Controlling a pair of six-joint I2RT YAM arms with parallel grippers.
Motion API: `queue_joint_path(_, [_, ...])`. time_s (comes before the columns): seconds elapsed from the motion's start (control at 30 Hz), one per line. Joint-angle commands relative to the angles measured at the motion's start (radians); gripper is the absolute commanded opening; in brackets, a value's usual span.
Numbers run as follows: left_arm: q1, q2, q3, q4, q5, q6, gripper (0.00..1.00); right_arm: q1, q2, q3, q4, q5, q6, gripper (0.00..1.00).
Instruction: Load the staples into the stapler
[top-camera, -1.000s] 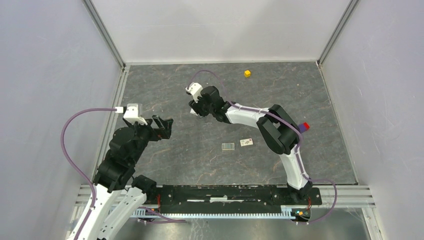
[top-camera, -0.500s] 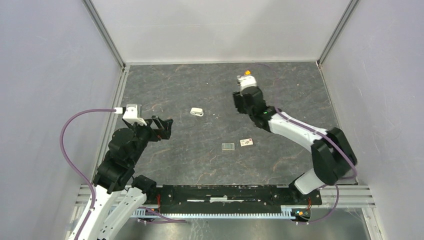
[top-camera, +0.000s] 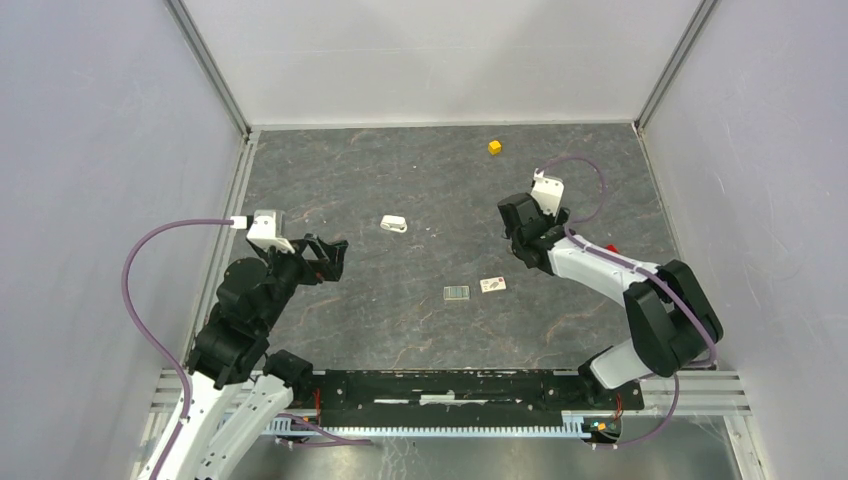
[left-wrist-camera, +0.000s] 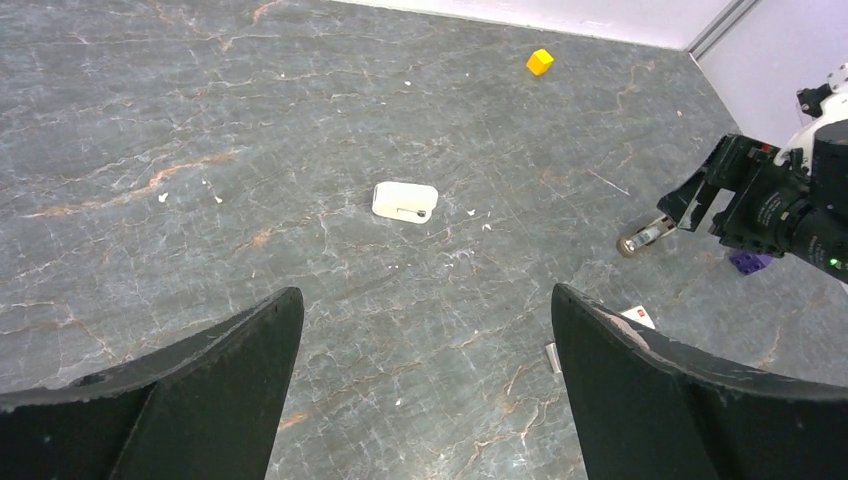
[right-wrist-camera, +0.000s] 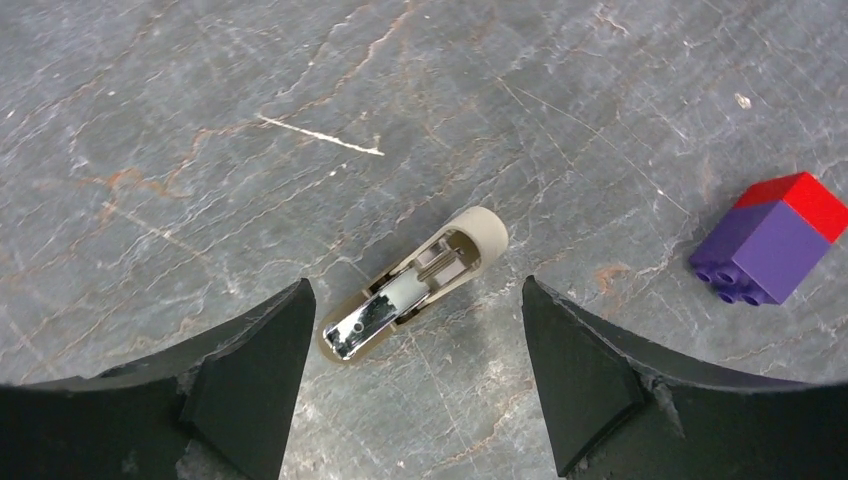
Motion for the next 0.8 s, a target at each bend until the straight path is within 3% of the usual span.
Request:
queue_joint_path(0.0, [-0.003,-0.011,-0.001,0.021,-0.004,0.041,1.0,-0.013,0.042,0.002,0.004,0.091,0.139,0.83])
queue_joint_path(0.23, [-0.002,-0.014,-0.005,0.02,-0.011,0.041,1.0,-0.049,0.14,0.047,0.042,0.08,0.128,0.81])
queue_joint_path(0.43, [-0.001,-0.011,-0.006,0.02,-0.02,0.039,1.0,-0.064,0.167,0.033,0.153,0.044,0.0,0.65])
queue_joint_path(0.77, [-0.002,0.019,-0.011,0.009,-0.065,0.002,1.0,-0.06,0.173,0.021,0.33,-0.26,-0.349,0.43])
